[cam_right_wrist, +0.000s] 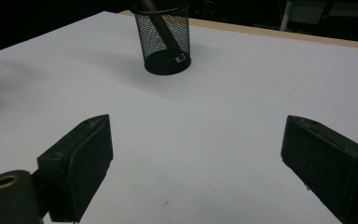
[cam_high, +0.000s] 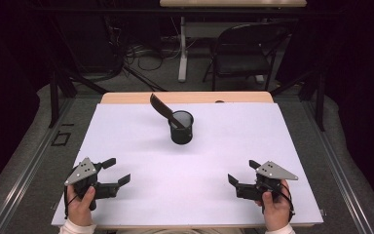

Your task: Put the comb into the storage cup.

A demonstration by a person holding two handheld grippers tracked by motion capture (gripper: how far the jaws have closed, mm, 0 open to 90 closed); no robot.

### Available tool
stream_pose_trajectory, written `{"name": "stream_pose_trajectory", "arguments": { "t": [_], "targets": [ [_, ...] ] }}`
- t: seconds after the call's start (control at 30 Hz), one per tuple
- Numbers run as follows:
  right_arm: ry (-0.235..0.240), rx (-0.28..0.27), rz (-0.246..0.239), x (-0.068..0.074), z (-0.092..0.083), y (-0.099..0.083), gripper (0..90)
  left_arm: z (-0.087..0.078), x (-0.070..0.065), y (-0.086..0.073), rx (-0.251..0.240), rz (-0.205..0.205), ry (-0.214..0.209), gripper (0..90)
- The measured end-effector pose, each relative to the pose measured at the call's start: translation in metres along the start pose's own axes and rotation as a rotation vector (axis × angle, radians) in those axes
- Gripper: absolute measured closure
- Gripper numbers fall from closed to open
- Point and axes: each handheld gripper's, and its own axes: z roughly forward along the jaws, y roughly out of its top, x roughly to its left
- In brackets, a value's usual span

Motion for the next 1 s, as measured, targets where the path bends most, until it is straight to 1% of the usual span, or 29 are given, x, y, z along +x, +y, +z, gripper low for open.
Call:
{"name": "stream_pose_trajectory", "arguments": {
  "t": [0.07, 0.1, 0.17, 0.23, 0.33, 0.43, 0.5, 0.57, 0.6, 0.63, 0.67, 0.73, 1.0],
  "targets": [
    [-0.007, -0.002, -0.001, -0.003, 0.001, -0.003, 8.9, 0.001, 0.003, -0.003, 0.007, -0.003, 0.005, 16.0],
    [-0.006, 0.003, 0.005, -0.005, 0.002, -0.004, 8.9, 0.002, 0.004, -0.005, 0.009, -0.010, 0.016, 16.0],
    [-0.006, 0.003, 0.017, -0.007, 0.003, -0.006, 8.9, 0.003, 0.005, -0.007, 0.006, -0.011, 0.021, 16.0],
    [-0.010, 0.007, 0.029, -0.011, 0.004, -0.008, 9.2, 0.004, 0.007, -0.008, 0.009, -0.008, 0.019, 16.0],
    [-0.028, 0.017, 0.029, -0.016, 0.007, -0.012, 9.2, 0.005, 0.007, -0.010, 0.014, -0.002, 0.032, 16.0],
    [-0.043, 0.028, 0.040, -0.021, 0.008, -0.015, 9.2, 0.006, 0.009, -0.011, 0.012, -0.001, 0.027, 16.0],
    [-0.049, 0.021, 0.043, -0.023, 0.009, -0.017, 9.1, 0.007, 0.009, -0.012, 0.013, -0.008, 0.033, 16.0],
    [-0.053, 0.015, 0.036, -0.024, 0.010, -0.018, 9.2, 0.007, 0.009, -0.013, 0.017, -0.005, 0.035, 16.0],
    [-0.056, 0.021, 0.032, -0.025, 0.011, -0.019, 9.2, 0.008, 0.010, -0.014, 0.018, -0.005, 0.035, 16.0],
    [-0.055, 0.017, 0.031, -0.025, 0.012, -0.019, 9.2, 0.008, 0.010, -0.014, 0.019, -0.005, 0.027, 16.0],
    [-0.053, 0.031, 0.027, -0.026, 0.012, -0.020, 9.1, 0.008, 0.010, -0.014, 0.021, -0.007, 0.025, 16.0],
    [-0.057, 0.032, 0.024, -0.027, 0.014, -0.021, 9.2, 0.009, 0.011, -0.015, 0.025, -0.006, 0.029, 16.0],
    [-0.063, 0.041, 0.054, -0.034, 0.015, -0.023, 9.2, 0.011, 0.011, -0.016, 0.030, -0.011, 0.031, 16.0]
  ]
}}
